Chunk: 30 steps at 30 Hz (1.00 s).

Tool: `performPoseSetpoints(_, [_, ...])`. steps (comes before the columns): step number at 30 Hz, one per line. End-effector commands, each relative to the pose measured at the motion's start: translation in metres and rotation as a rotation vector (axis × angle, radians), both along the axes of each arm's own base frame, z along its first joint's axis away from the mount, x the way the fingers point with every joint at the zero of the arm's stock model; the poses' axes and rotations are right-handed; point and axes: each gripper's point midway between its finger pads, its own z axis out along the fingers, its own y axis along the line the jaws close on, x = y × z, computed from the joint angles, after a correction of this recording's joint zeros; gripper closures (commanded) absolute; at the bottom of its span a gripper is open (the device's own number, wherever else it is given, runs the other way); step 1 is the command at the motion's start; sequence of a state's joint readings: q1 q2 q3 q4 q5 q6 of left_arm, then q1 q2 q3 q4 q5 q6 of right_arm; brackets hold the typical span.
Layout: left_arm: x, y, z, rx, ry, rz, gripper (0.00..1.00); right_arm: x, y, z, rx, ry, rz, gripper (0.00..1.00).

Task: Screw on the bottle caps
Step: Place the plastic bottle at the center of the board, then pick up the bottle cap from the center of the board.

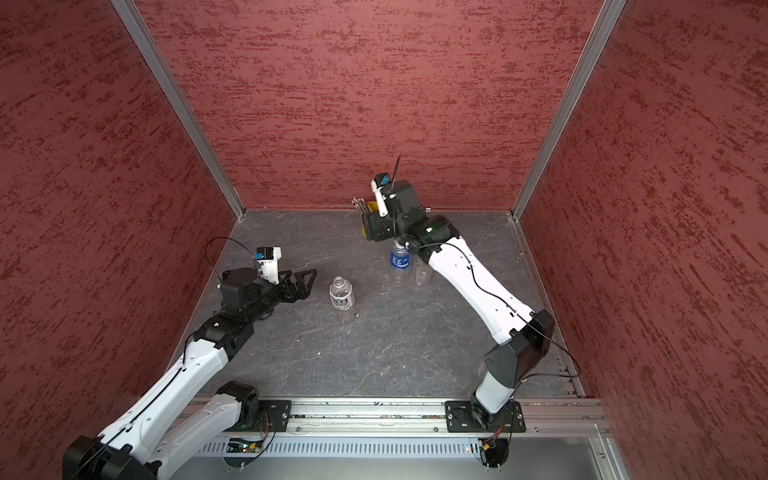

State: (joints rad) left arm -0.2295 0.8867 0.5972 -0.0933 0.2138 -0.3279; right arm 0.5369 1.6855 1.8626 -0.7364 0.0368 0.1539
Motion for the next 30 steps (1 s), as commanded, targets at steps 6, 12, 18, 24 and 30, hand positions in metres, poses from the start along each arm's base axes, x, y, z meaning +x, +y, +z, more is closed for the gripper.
performPoseSetpoints(6, [0.014,-0.002,-0.004,-0.079,0.105,-0.029,0.00,0.077,-0.057,-0.090,0.051,0.307,-0.105,0.35])
performPoseSetpoints(12, [0.023,-0.014,-0.012,-0.072,0.141,-0.107,0.00,0.121,-0.067,-0.162,0.069,0.451,-0.123,0.45])
performPoseSetpoints(18, [0.033,-0.025,-0.015,-0.089,0.154,-0.161,0.00,0.148,-0.065,-0.215,0.090,0.527,-0.116,0.50])
performPoseSetpoints(24, [0.037,-0.031,-0.026,-0.090,0.197,-0.196,0.00,0.154,-0.059,-0.269,0.094,0.613,-0.109,0.53])
performPoseSetpoints(30, [0.035,-0.029,-0.032,-0.078,0.212,-0.201,0.00,0.160,-0.048,-0.297,0.145,0.637,-0.093,0.53])
